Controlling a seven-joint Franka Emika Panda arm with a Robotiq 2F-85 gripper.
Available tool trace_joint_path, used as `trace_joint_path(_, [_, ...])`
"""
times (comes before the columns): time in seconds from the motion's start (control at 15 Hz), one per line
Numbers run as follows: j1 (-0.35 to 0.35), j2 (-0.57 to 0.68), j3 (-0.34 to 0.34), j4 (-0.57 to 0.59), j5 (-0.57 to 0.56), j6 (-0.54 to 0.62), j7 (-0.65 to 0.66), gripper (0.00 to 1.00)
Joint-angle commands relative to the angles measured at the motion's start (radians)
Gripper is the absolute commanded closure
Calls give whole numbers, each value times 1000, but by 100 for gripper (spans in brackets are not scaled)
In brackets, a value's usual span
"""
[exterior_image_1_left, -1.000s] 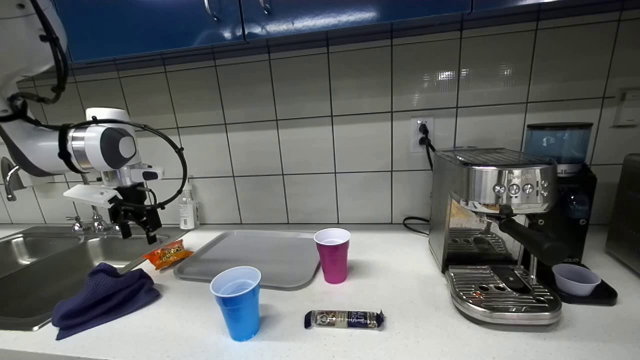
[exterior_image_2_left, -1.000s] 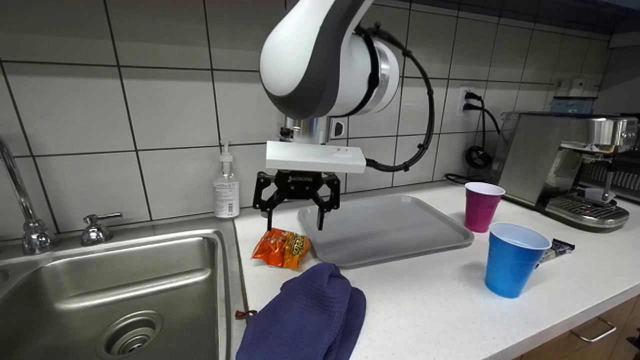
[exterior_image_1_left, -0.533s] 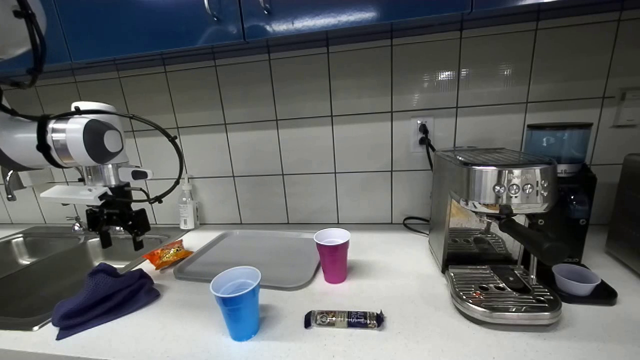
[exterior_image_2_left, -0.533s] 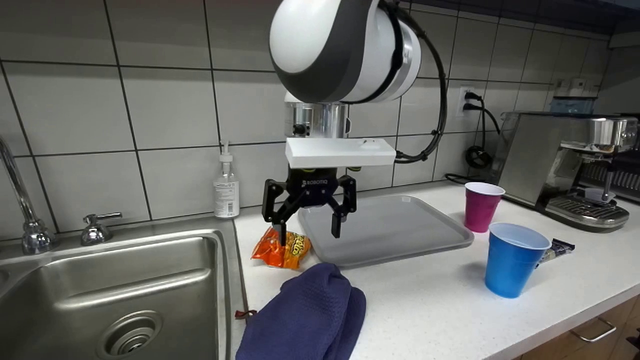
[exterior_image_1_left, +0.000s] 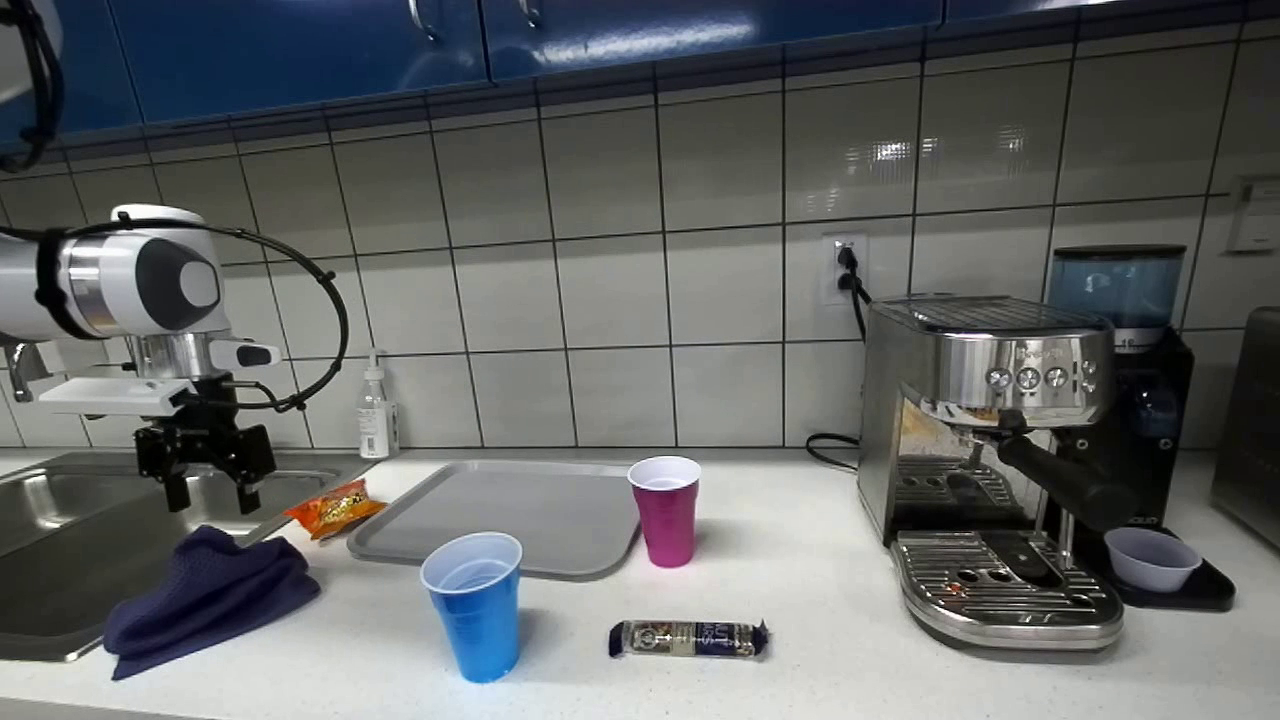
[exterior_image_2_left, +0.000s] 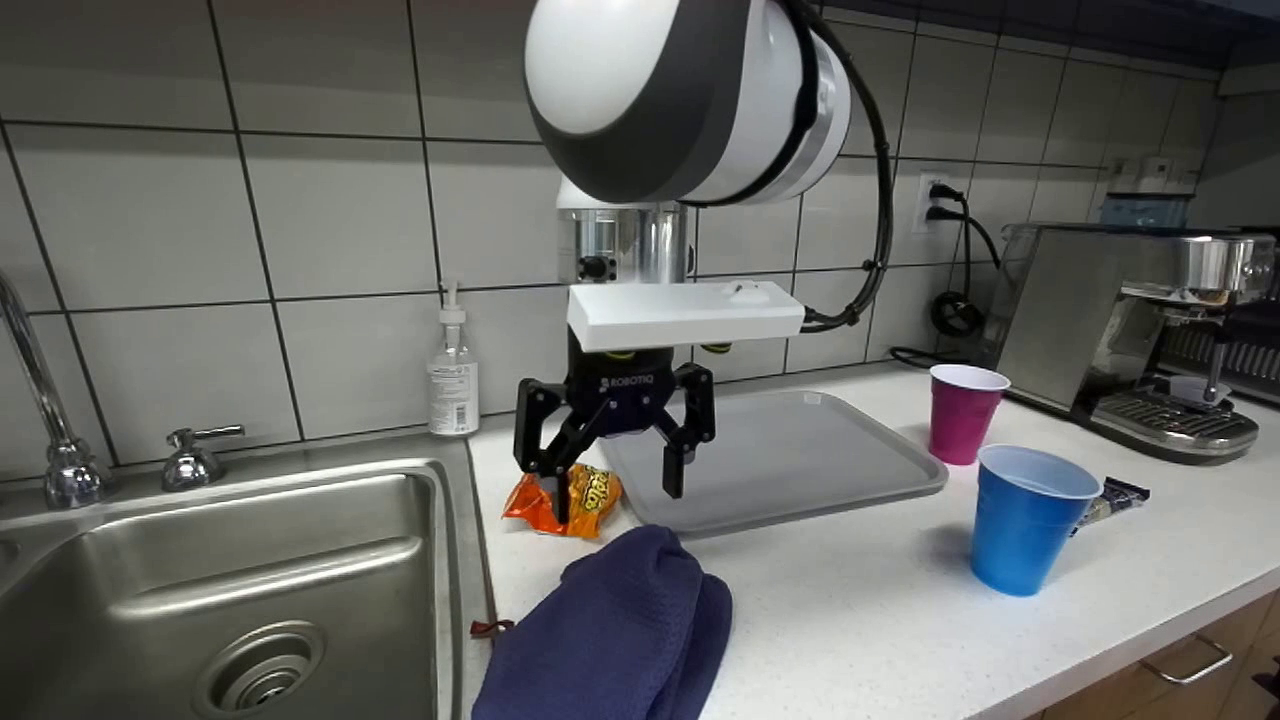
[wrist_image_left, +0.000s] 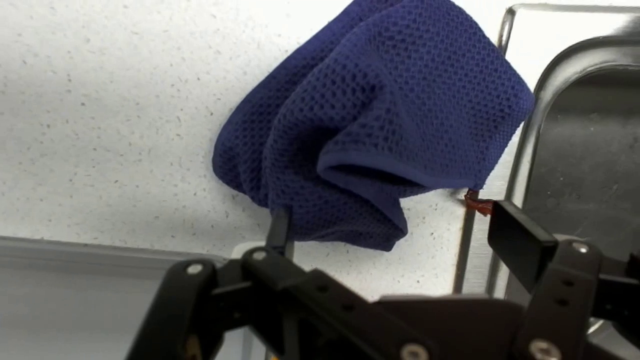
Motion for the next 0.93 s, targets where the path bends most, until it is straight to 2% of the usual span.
trace_joint_path(0.0, [-24,0,22,0,-9,-2,4,0])
trace_joint_path(0.4, [-25,0,22,-1,-9,-2,1,0])
trace_joint_path(0.87, [8,50,1,-10,-136,-14,49,0])
